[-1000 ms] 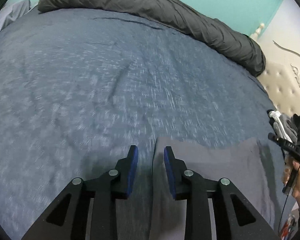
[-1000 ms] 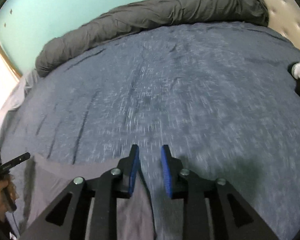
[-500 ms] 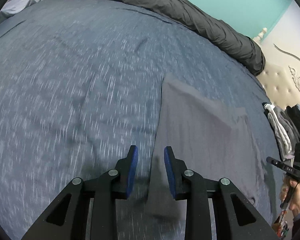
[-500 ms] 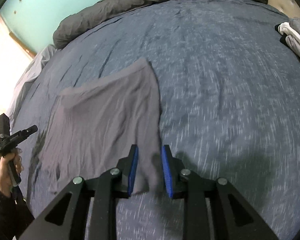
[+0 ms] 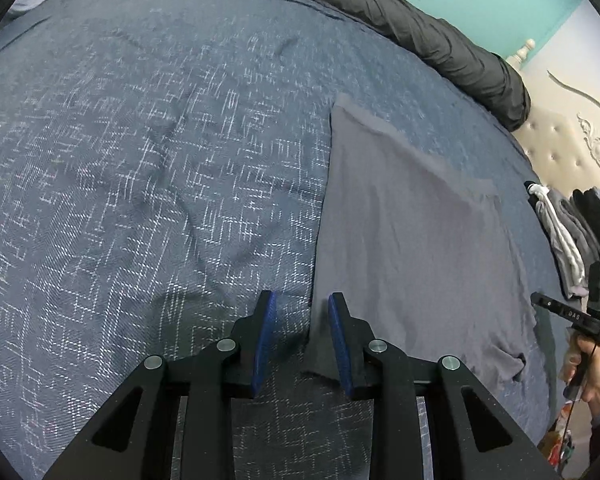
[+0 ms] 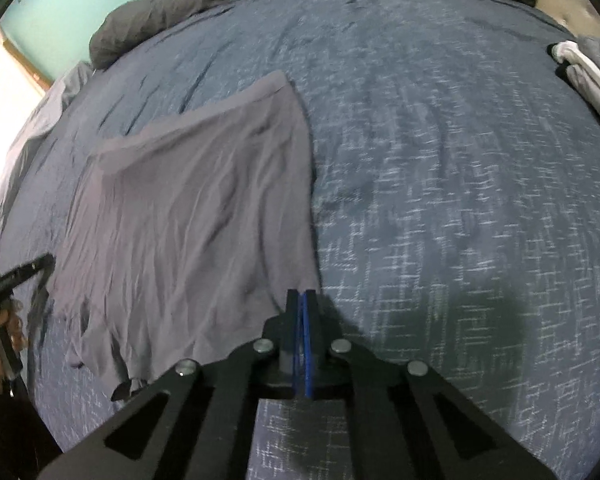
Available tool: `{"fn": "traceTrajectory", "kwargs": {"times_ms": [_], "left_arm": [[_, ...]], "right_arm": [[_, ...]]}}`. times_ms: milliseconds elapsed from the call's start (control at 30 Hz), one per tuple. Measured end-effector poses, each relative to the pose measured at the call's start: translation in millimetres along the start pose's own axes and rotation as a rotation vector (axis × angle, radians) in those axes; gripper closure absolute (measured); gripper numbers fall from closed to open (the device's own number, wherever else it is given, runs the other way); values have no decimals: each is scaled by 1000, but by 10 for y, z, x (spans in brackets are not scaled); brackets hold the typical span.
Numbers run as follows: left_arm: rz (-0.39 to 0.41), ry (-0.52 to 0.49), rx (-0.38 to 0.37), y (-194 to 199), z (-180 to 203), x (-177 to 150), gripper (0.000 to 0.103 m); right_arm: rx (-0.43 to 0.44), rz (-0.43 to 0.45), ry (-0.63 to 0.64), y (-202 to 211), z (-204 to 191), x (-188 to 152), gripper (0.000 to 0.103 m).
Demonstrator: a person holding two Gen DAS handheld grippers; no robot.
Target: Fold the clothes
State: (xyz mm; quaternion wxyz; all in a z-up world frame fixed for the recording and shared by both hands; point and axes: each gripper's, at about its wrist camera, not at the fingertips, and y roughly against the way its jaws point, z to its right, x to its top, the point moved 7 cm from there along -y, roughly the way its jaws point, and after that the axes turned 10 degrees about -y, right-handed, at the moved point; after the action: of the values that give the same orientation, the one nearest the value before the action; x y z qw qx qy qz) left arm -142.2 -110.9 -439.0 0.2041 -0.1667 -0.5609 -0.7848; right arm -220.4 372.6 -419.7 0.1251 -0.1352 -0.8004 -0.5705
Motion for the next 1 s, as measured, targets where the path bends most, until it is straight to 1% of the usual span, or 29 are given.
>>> {"fn": "traceTrajectory", "kwargs": {"times_ms": [133, 233, 300, 333, 367, 400, 433, 500, 533, 567, 633, 833, 1000], "left_arm": [[0, 7, -3, 57, -24, -63, 73], [4, 14, -6, 110, -50, -101, 73], [5, 15, -8, 93, -35, -66, 73], [4, 13, -9, 76, -21, -41, 73], [4, 12, -10, 72, -13, -32, 73], [5, 11, -12, 73, -9, -29, 73], [5, 11, -14, 78, -6, -29, 73], [6, 9, -17, 84, 2, -32, 73], [5, 9, -19, 84, 0, -32, 73], [4, 11, -20, 82, -5, -32, 73], [6, 19, -21, 95, -33, -33, 73], [12, 30, -27, 142, -105, -19, 73], [10, 32, -34, 151, -102, -27, 73]], "right_arm": [[-11, 18, -31, 54, 117, 36, 103], [46, 42, -39, 121, 20, 36, 103], [56, 16, -41, 109, -54, -13, 100], [54, 3, -37, 98, -84, -40, 93], [53, -5, -26, 86, -114, -65, 82], [52, -12, -14, 74, -145, -89, 78], [54, -15, -9, 63, -165, -105, 78], [55, -32, -2, 10, -198, -133, 78], [39, -34, 8, -14, -203, -138, 78], [20, -34, 20, -34, -206, -141, 84], [9, -22, 30, -60, -225, -120, 100], [18, -4, 37, 41, -146, -184, 102], [28, 81, 2, 260, -120, -26, 102]]}}
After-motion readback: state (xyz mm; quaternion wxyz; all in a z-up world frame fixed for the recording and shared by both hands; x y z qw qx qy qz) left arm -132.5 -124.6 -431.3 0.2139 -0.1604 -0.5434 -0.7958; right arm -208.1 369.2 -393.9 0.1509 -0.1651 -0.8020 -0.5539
